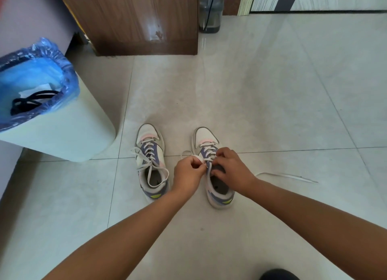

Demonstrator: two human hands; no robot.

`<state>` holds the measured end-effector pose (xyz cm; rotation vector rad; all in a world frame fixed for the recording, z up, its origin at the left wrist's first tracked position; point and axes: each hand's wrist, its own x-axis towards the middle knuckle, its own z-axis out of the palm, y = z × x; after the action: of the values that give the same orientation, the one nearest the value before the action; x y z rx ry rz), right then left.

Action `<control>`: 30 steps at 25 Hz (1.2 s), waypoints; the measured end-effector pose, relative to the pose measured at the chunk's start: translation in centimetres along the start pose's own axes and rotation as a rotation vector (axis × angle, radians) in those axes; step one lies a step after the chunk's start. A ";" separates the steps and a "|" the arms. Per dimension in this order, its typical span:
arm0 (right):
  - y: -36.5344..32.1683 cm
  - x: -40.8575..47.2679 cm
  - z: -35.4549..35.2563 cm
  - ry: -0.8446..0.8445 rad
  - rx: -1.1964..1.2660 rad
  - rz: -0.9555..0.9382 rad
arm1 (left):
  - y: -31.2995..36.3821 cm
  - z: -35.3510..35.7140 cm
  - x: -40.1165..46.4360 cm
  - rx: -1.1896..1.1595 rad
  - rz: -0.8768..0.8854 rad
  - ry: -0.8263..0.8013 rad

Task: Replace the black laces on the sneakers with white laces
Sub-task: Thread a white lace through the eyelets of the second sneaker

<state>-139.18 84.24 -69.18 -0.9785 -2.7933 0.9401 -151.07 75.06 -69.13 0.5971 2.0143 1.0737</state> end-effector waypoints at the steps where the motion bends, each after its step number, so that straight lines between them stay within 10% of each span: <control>1: 0.0 0.0 0.2 0.006 -0.002 0.015 | -0.1 0.2 -0.1 -0.021 0.014 -0.001; 6: -0.3 -0.2 1.2 0.071 0.007 0.087 | -0.6 0.2 -1.4 0.073 0.148 -0.014; 9: -0.7 -0.4 1.3 0.046 -0.014 0.066 | -1.2 0.4 -2.7 0.506 0.206 -0.174; 14: 0.3 -3.9 -0.9 0.218 -0.208 -0.230 | -0.7 1.6 -1.8 0.581 -0.159 -0.240; 21: 13.0 -19.2 -3.2 -0.274 -0.764 -0.641 | -0.2 1.8 -1.5 0.615 -0.198 -0.231; 30: 12.4 -17.5 -2.4 -0.248 -0.663 -0.707 | 0.1 1.1 -1.6 0.681 -0.128 -0.260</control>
<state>-117.70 83.04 -71.37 0.1951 -3.3129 0.0367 -149.23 74.59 -68.81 0.8810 2.1258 0.1919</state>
